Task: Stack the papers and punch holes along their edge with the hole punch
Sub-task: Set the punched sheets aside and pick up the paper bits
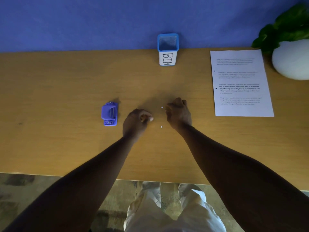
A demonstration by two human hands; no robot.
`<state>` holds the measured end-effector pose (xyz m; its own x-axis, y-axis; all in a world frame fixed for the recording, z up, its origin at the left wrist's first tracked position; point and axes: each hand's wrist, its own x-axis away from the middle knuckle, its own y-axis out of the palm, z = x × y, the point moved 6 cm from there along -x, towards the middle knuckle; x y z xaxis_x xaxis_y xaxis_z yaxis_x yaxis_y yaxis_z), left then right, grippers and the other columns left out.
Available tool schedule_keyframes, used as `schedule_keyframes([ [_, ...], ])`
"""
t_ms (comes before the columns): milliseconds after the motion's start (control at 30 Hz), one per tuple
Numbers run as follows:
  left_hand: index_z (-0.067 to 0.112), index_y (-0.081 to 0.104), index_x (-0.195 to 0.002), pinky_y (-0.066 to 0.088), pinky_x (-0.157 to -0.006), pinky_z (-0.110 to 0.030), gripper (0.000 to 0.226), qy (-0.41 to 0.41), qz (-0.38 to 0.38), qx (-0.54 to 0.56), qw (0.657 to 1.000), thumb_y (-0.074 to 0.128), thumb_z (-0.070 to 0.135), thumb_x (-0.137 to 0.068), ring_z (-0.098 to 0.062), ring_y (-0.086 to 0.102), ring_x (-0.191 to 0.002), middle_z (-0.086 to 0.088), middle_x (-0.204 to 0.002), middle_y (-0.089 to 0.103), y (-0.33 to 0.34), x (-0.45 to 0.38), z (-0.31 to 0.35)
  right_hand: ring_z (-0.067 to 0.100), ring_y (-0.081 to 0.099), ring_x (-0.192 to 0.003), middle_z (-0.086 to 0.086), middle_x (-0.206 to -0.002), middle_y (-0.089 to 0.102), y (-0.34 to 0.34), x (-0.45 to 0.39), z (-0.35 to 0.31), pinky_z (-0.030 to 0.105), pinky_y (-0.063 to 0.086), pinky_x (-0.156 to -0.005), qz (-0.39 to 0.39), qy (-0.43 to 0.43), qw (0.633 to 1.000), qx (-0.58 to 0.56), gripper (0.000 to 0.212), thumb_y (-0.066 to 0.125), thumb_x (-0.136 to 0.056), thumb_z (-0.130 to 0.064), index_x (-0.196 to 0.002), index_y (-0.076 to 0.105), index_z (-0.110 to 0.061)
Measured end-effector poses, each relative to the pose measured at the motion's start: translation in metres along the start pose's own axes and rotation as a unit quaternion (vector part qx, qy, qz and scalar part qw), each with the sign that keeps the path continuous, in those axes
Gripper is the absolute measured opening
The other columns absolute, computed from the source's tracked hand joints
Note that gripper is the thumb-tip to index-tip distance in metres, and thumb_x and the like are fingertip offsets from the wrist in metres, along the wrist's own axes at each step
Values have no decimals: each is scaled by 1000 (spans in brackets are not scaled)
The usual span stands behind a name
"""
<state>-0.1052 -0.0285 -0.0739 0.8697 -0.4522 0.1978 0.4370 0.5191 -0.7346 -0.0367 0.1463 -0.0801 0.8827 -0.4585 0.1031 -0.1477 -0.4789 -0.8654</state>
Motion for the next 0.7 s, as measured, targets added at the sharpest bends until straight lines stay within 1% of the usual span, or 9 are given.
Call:
schedule_keyframes([
  [67,32,74,-93,53,-78,-30,14,2,-35,4,999,77,38,-81,-8,63,-85,12,-98,69,13,7,4,28,44,-114,8,-117,53,2,-7,-4,37,50,-75,-22,-3,1000,-9,17,59,-93,-23,-101,71,-14],
  [133,34,73,-95,55,-80,-32,18,1,-57,10,998,79,41,-79,-7,64,-88,13,-98,69,23,14,8,27,44,-116,7,-119,53,4,-13,-7,36,50,-79,-42,-2,999,-17,18,59,-93,-23,-103,72,-15],
  [233,36,73,-98,55,-79,-33,25,3,-63,3,998,80,42,-76,-4,63,-90,16,-100,66,29,19,12,24,47,-115,5,-119,54,10,-21,-6,34,48,-82,-58,7,998,-29,20,61,-92,-24,-107,72,-16],
  [333,36,73,-98,55,-77,-30,27,8,-62,-6,998,82,43,-74,0,61,-89,17,-99,65,30,19,12,19,56,-108,2,-117,57,12,-25,0,32,50,-86,-69,62,993,-73,22,66,-89,-25,-109,68,-16],
  [367,36,73,-97,55,-76,-29,26,13,-61,-10,998,82,43,-73,1,61,-88,17,-98,65,30,19,12,19,57,-106,2,-115,58,12,-26,0,33,51,-86,-67,66,992,-80,22,67,-88,-24,-108,68,-15],
  [467,35,73,-95,55,-73,-27,26,33,-55,-31,997,82,45,-73,2,61,-87,19,-99,65,30,21,13,19,57,-107,3,-113,61,12,-27,-4,31,50,-87,-66,44,995,-63,20,68,-88,-20,-107,70,-13],
  [567,37,71,-96,52,-70,-23,28,48,-54,-56,996,80,49,-72,2,60,-86,19,-100,65,29,22,14,21,57,-108,4,-117,59,11,-27,-7,32,50,-88,-84,31,995,-39,20,64,-91,-21,-109,70,-15],
  [633,38,71,-97,50,-68,-20,29,56,-53,-65,995,79,51,-72,3,59,-85,20,-99,64,29,23,14,22,54,-110,4,-117,57,9,-26,-14,32,49,-86,-84,-8,996,3,19,61,-93,-18,-108,70,-13],
  [700,38,72,-96,44,-65,-14,28,61,-47,-73,994,79,51,-73,4,58,-82,21,-98,64,28,24,15,24,52,-112,6,-118,55,7,-24,-22,35,50,-87,-77,-47,995,49,20,57,-94,-15,-108,69,-9],
])
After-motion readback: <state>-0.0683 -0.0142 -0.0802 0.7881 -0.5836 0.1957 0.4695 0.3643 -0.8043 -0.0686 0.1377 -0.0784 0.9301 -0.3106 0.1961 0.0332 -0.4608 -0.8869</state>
